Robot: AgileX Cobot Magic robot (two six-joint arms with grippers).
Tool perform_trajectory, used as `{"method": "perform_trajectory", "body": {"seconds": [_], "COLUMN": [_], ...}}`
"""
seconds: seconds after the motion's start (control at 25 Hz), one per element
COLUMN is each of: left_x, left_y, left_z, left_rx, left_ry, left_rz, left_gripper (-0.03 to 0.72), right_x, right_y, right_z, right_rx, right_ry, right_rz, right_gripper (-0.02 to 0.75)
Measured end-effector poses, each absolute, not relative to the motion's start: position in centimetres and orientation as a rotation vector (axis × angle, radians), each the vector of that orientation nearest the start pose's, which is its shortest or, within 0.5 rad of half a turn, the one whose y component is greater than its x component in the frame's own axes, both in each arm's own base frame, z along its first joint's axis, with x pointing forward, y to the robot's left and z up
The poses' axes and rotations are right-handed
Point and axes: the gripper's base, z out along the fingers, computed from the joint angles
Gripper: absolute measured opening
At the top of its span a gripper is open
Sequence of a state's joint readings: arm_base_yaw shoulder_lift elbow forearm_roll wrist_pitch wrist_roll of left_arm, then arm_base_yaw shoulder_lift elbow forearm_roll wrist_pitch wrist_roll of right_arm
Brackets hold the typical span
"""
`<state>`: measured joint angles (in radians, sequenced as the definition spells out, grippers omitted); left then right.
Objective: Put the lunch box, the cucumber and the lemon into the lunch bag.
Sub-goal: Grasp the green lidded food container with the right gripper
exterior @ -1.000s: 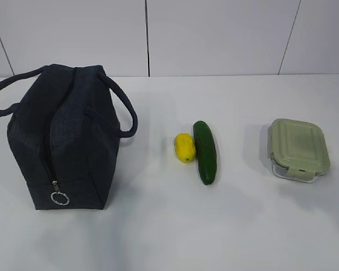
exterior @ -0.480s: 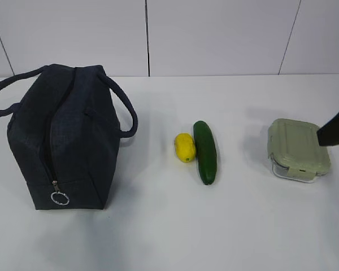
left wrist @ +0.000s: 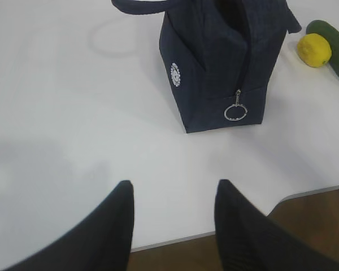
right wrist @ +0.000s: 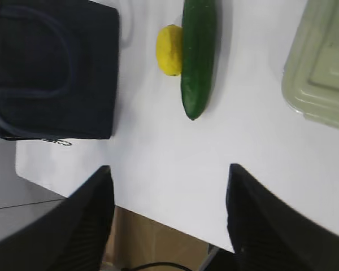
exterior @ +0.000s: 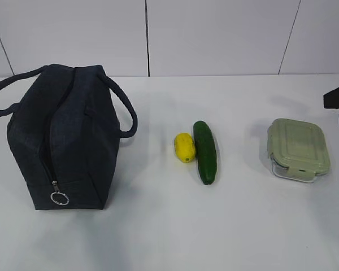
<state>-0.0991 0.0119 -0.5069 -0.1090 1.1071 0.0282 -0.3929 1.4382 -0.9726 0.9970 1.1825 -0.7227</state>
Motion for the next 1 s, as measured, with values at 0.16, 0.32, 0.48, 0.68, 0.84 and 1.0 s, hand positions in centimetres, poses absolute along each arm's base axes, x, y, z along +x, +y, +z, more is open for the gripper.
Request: {"method": "perform_trajectory", "body": {"seconds": [0.16, 0.32, 0.48, 0.68, 0.84, 1.0], "left_x": [-0.7, -0.7, -0.7, -0.7, -0.7, -0.7], "left_y": [-0.8, -0.8, -0.8, -0.8, -0.8, -0.8], "left_z": [27.6, 27.6, 27.6, 27.6, 27.6, 27.6], "left_rx": [0.141, 0.141, 0.141, 0.141, 0.141, 0.141], "left_ry": [2.091, 2.091, 2.091, 2.091, 2.091, 2.091], "left_rz": [-0.174, -0.174, -0.174, -0.174, -0.174, -0.174], "left_gripper": [0.321, 0.321, 0.321, 0.321, 0.321, 0.321], "right_x": [27.6, 28.3, 28.9, 29.7, 29.9, 30.2], "right_y": [-5.5, -7.5, -9.1, -10.2, -10.5, -10.8], "right_z": [26.6, 24.4, 21.7, 19.9, 19.8, 20.0], "right_rx": [0.131, 0.175, 0.232, 0.278, 0.290, 0.292], "right_ry": [2.384, 2.394, 2.414, 2.426, 2.425, 2.417], "right_rz": [1.068, 1.079, 1.114, 1.076, 1.035, 0.995], "right_gripper": [0.467, 0.467, 0.468, 0.468, 0.468, 0.472]}}
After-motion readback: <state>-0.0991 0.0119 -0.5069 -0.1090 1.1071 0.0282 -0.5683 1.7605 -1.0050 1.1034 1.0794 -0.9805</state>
